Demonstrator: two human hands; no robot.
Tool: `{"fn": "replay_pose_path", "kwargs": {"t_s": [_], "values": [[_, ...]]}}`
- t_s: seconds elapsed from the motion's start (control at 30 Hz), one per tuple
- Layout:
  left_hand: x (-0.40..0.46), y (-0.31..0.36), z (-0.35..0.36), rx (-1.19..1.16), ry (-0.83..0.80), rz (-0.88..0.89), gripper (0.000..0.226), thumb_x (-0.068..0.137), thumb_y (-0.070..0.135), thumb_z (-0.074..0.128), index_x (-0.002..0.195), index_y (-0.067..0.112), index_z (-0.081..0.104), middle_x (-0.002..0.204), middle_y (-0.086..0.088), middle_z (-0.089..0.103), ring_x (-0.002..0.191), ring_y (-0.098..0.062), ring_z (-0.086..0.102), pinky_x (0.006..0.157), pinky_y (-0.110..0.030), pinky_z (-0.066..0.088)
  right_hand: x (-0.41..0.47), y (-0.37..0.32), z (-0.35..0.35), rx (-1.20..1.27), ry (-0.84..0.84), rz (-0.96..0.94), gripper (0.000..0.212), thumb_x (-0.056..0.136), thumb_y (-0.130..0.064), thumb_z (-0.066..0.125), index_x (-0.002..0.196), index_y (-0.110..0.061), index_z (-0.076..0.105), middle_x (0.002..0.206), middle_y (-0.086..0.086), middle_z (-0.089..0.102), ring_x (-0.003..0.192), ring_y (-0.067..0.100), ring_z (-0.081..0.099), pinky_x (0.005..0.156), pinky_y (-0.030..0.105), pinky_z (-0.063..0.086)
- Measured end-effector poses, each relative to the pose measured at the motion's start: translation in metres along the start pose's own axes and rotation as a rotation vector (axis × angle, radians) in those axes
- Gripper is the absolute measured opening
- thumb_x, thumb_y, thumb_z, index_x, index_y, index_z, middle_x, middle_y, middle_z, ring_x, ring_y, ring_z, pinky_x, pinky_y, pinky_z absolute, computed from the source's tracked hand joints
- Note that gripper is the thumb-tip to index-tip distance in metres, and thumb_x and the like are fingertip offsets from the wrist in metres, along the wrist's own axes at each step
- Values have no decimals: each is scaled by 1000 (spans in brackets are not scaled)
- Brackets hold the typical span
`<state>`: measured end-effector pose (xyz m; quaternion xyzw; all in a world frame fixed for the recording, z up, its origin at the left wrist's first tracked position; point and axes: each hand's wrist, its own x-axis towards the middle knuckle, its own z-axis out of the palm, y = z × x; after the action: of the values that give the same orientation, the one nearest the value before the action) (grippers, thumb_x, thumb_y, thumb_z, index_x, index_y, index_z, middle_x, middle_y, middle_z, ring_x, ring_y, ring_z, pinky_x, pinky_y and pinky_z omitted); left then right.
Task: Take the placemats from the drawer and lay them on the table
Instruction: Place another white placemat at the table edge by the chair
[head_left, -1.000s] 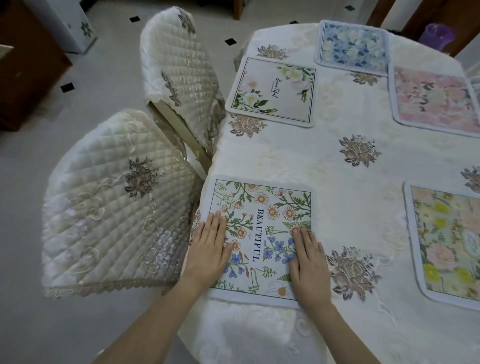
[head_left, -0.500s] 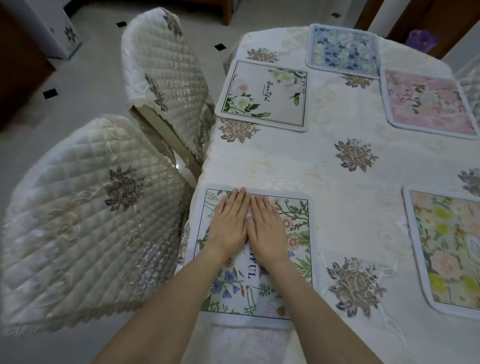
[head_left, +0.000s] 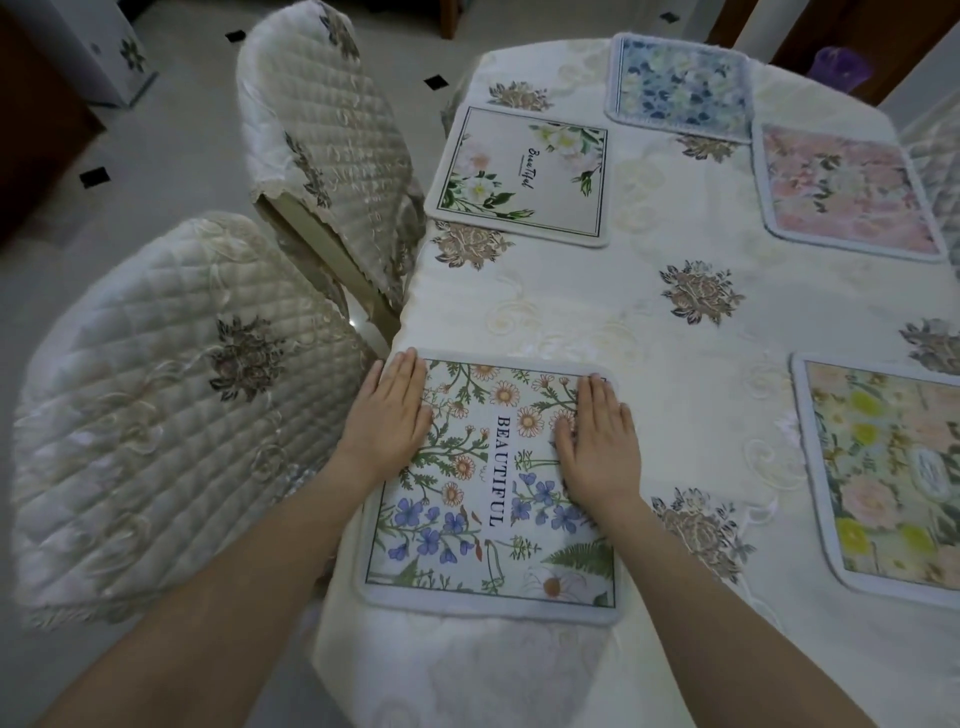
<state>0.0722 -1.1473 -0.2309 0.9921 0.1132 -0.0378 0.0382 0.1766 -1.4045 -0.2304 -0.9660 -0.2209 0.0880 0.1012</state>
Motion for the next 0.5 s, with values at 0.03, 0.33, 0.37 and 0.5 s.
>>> {"fn": "replay_pose_path", "kwargs": {"t_s": [0.03,0.33,0.37,0.5], "values": [[-2,4,-3,13,-6,-8,69,95,44,2,150,4,16,158,-14,17,147,-24,11,118,-39,-2,1,0,-4,-32,-5,-3,76,90,-51,-4,155,-11,6,162,5,7,149,15,2,121,35,-3],[-88,109,10,-115,77,81,58,101,34,13,148,3,24,156,-12,22,145,-25,18,115,-43,12,-86,-67,12,152,-15,-208,60,99,-40,9,154,-14,10,159,-1,4,149,15,3,121,34,0],[-97,113,13,-125,69,84,58,99,33,19,149,4,23,157,-11,22,146,-24,18,114,-43,13,-96,-71,18,169,-19,-212,59,100,-38,11,153,-14,12,159,-1,7,149,15,5,120,34,0],[-117,105,26,-122,25,123,60,99,34,24,151,6,16,160,-8,13,148,-19,6,117,-39,10,-113,-60,36,129,-43,-254,60,102,-45,6,154,-16,14,161,-2,11,149,11,3,119,34,2]]}}
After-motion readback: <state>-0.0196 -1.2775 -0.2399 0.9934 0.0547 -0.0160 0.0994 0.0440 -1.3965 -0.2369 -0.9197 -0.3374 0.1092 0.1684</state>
